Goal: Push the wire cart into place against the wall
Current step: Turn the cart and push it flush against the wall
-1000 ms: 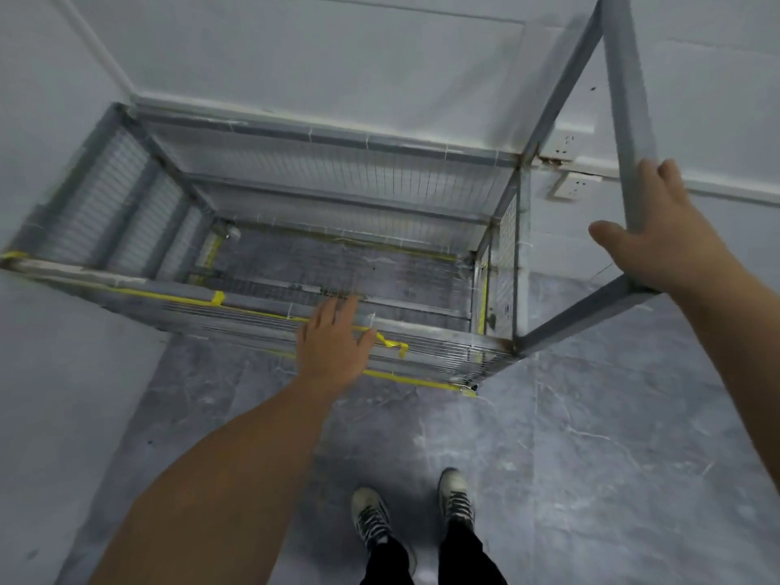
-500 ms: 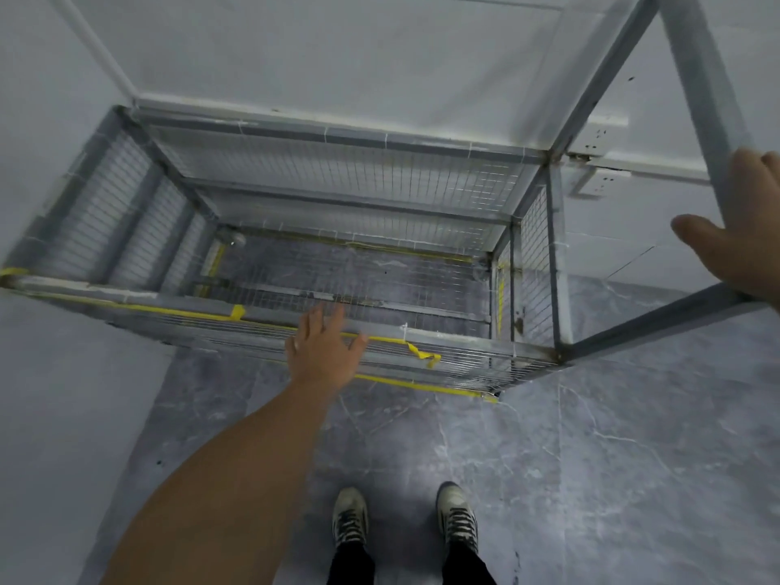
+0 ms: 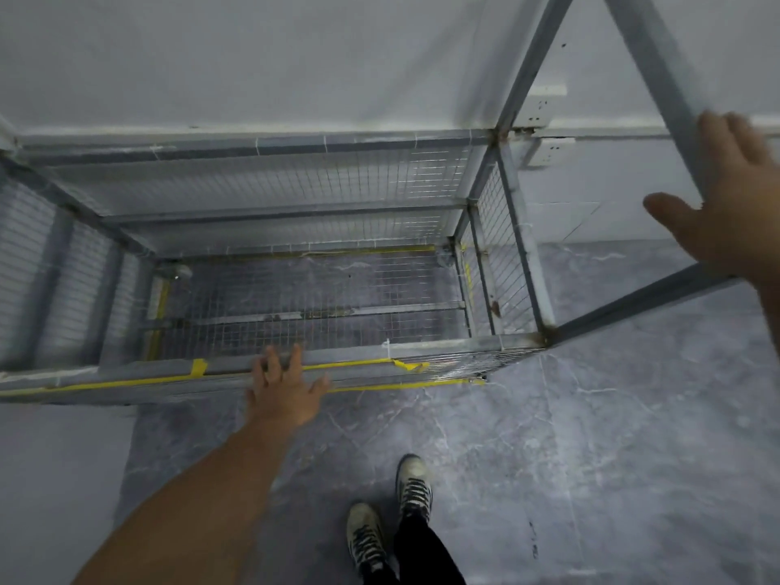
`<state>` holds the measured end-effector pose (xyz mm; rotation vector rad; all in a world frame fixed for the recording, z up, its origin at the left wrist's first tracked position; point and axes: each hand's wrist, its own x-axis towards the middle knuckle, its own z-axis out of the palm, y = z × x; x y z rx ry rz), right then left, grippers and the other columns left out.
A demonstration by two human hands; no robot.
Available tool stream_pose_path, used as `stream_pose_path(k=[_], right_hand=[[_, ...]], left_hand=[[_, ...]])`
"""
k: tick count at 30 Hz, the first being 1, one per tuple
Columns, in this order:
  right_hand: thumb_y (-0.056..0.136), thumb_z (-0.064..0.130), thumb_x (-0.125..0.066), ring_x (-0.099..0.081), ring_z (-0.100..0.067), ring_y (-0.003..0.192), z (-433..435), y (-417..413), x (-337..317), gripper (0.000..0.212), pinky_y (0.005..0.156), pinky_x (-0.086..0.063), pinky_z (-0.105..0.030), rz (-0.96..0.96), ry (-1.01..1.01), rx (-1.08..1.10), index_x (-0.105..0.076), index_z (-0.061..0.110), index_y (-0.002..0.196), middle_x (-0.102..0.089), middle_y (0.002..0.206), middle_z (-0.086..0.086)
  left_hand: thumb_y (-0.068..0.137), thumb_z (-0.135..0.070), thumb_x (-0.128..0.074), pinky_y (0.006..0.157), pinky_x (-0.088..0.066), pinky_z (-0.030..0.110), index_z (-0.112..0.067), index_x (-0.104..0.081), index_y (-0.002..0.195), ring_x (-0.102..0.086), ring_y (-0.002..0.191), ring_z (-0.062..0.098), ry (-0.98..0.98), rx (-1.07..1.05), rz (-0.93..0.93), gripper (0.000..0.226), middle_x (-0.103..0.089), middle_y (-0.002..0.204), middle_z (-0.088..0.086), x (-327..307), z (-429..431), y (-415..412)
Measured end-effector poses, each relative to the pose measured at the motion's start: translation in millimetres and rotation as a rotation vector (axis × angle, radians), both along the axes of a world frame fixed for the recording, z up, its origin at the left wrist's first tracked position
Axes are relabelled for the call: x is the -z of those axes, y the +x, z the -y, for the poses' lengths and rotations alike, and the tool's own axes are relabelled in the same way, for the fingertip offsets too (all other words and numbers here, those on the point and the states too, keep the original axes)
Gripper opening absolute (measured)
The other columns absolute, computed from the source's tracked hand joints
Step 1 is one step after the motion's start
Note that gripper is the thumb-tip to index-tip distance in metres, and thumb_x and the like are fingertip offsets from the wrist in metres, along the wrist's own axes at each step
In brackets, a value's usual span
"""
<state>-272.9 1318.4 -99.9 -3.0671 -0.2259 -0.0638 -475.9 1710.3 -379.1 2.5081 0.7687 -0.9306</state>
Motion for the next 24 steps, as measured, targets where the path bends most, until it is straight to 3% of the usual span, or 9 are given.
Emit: stream_pose_path(k=[3,7,13,24], right_hand=[[0.091,0.045,-0.057,-0.048,-0.054,0.118,10,-5,0,0.079,0.094,-0.041,-0.065,-0.061,0.047,0.099,-0.006,0.027,0.149,-0.009,0.163,0.002],[0.092,0.045,-0.055,-0.044,-0.048,0.124,5,-6,-3,0.079,0.085,-0.044,-0.064,-0.042,-0.006,0.111,-0.005,0.026,0.15,-0.008,0.162,0.004],[0.092,0.047,-0.052,-0.011,-0.033,0.148,4,-5,-1,0.082,0.102,-0.036,-0.067,-0.051,-0.055,0.118,0.0,0.022,0.151,-0.003,0.164,-0.005],[0.094,0.055,-0.043,0.002,-0.027,0.15,7,-6,0,0.086,0.108,-0.032,-0.061,-0.068,-0.039,0.098,0.008,0.019,0.153,0.006,0.164,-0.005]], left_hand=[[0.087,-0.074,-0.038,0.115,-0.014,0.06,-0.036,0.007,0.154,0.02,0.147,0.029,0.003,0.0,-0.019,0.089,0.025,0.16,0.004,0,2,3],[0.085,-0.073,-0.044,0.117,-0.014,0.055,-0.03,0.004,0.155,0.015,0.148,0.033,-0.004,0.005,-0.06,0.095,0.02,0.161,0.009,-2,3,13],[0.087,-0.068,-0.049,0.116,-0.018,0.056,-0.026,0.0,0.155,0.009,0.149,0.031,-0.031,-0.003,-0.064,0.094,0.018,0.161,0.008,-8,2,19],[0.091,-0.064,-0.045,0.119,-0.014,0.05,-0.029,-0.007,0.155,0.003,0.149,0.033,-0.041,0.025,-0.104,0.083,0.006,0.164,0.01,-16,20,18]])
